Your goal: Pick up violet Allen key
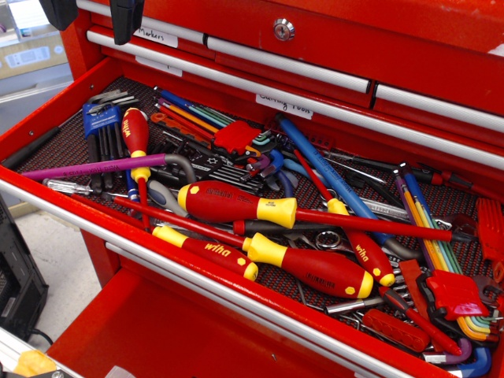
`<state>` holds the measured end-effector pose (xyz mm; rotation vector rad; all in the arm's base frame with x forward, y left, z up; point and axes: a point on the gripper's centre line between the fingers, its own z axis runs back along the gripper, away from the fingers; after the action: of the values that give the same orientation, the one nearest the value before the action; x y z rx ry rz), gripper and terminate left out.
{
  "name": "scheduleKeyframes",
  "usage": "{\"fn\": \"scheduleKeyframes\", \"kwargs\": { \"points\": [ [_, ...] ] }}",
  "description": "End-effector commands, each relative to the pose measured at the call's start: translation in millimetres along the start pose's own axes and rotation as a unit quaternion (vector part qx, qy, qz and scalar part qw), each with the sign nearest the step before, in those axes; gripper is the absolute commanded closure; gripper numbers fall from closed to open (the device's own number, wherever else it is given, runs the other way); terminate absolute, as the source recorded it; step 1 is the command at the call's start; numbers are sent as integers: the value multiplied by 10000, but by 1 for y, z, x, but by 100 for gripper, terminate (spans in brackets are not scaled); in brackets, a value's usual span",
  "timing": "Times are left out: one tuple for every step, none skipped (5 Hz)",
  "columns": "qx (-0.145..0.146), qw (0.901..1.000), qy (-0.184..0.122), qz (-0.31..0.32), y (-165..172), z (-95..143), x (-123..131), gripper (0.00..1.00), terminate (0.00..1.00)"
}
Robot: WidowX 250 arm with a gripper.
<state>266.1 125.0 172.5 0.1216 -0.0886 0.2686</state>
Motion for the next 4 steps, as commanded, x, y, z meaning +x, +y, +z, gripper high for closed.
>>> {"fn": "scheduleKeyframes", "kwargs": {
  "points": [
    [0, 10000, 0, 0, 0, 0, 0, 0, 0],
    [-96, 9922, -137, -1236, -4, 1, 5, 0, 0],
    [-923, 9666, -73, -2392, -7, -5, 7, 0, 0],
    [-1164, 9265, -449, -3549, -10, -19, 8, 0, 0]
  ]
}}
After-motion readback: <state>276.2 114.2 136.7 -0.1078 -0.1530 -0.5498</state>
